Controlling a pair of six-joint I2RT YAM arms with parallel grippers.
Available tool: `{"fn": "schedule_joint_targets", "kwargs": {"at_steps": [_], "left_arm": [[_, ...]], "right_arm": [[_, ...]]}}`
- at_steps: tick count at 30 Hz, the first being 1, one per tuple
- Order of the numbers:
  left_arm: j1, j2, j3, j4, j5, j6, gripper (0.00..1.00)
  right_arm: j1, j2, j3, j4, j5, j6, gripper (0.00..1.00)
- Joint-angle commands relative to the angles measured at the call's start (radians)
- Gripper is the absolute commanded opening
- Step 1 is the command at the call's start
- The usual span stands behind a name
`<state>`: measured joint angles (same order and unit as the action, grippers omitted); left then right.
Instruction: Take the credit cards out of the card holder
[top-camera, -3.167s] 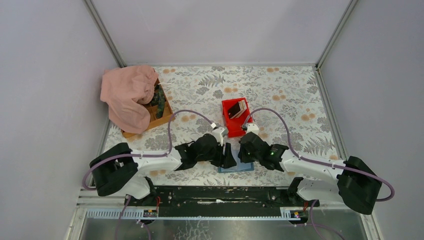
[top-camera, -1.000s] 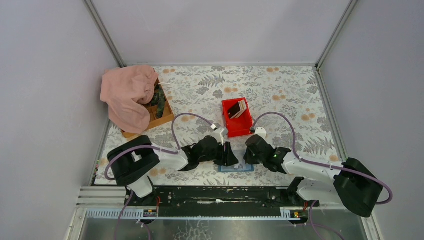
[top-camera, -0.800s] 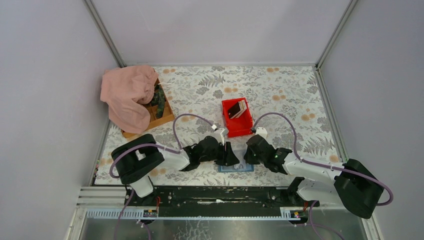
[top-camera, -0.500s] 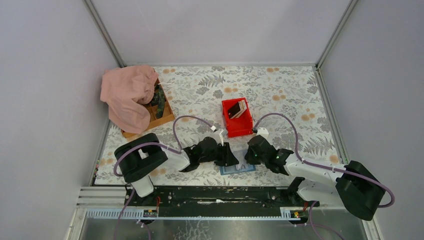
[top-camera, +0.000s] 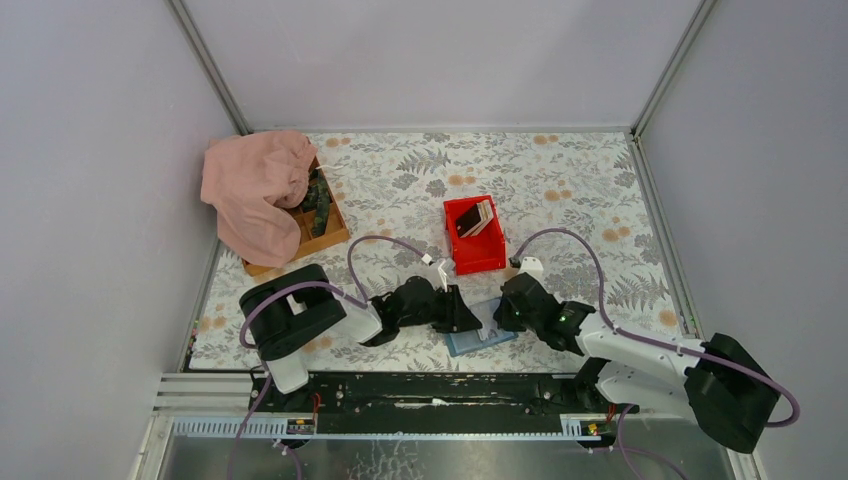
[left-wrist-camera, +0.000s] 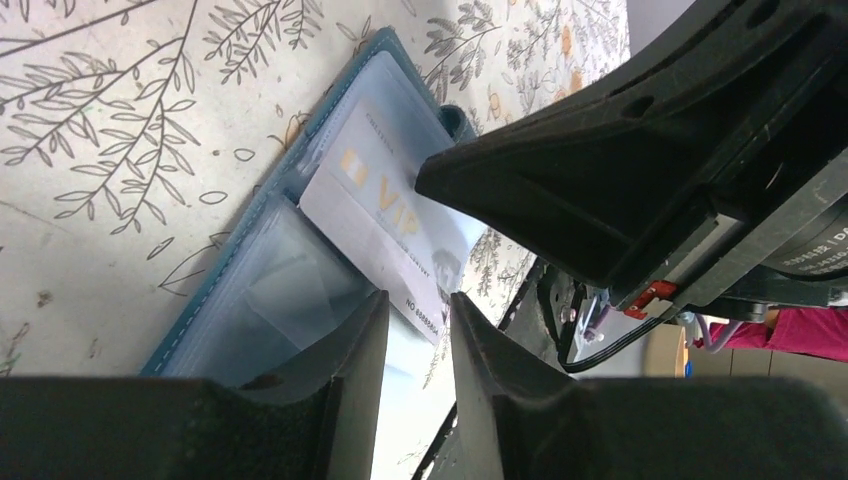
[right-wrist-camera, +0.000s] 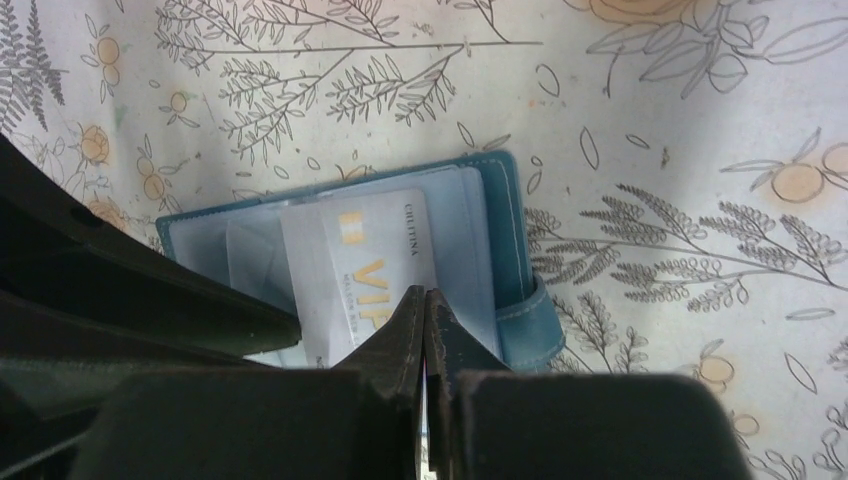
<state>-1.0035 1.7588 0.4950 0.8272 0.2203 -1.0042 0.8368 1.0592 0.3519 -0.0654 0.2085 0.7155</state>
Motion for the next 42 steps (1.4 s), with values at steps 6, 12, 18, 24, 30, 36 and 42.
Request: {"fn": "schedule_joint_targets", "kwargs": {"at_steps": [6, 12, 18, 24, 30, 36, 42], "left_arm": [[0.01, -0.01, 0.003, 0.083, -0.035, -0.001, 0.35], [0.023, -0.02, -0.005, 0.057, -0.034, 0.009, 0.36], [0.025, -0.069, -0.021, 0.014, -0.047, 0.015, 0.36], [0.024, -0.096, -0.022, -0.054, -0.059, 0.024, 0.36], [0.016, -0.077, -0.03, -0.068, -0.064, -0.003, 0.36], [-0.024, -0.085, -0.045, -0.118, -0.122, -0.031, 0.36], [-0.033, -0.027, -0.008, -0.138, -0.135, -0.051, 0.43]], "right_arm": [[0.004, -0.155, 0.062, -0.2, 0.053, -0.04, 0.0], [0.002, -0.142, 0.048, -0.226, 0.075, -0.037, 0.0], [0.002, -0.093, 0.049, -0.221, 0.082, -0.025, 0.0], [0.002, -0.027, 0.037, -0.197, 0.058, -0.01, 0.0], [-0.001, -0.019, 0.016, -0.177, 0.033, -0.001, 0.0], [-0.007, -0.008, 0.015, -0.173, 0.023, -0.002, 0.0], [-0.007, -0.035, 0.003, -0.166, 0.009, -0.001, 0.0]]}}
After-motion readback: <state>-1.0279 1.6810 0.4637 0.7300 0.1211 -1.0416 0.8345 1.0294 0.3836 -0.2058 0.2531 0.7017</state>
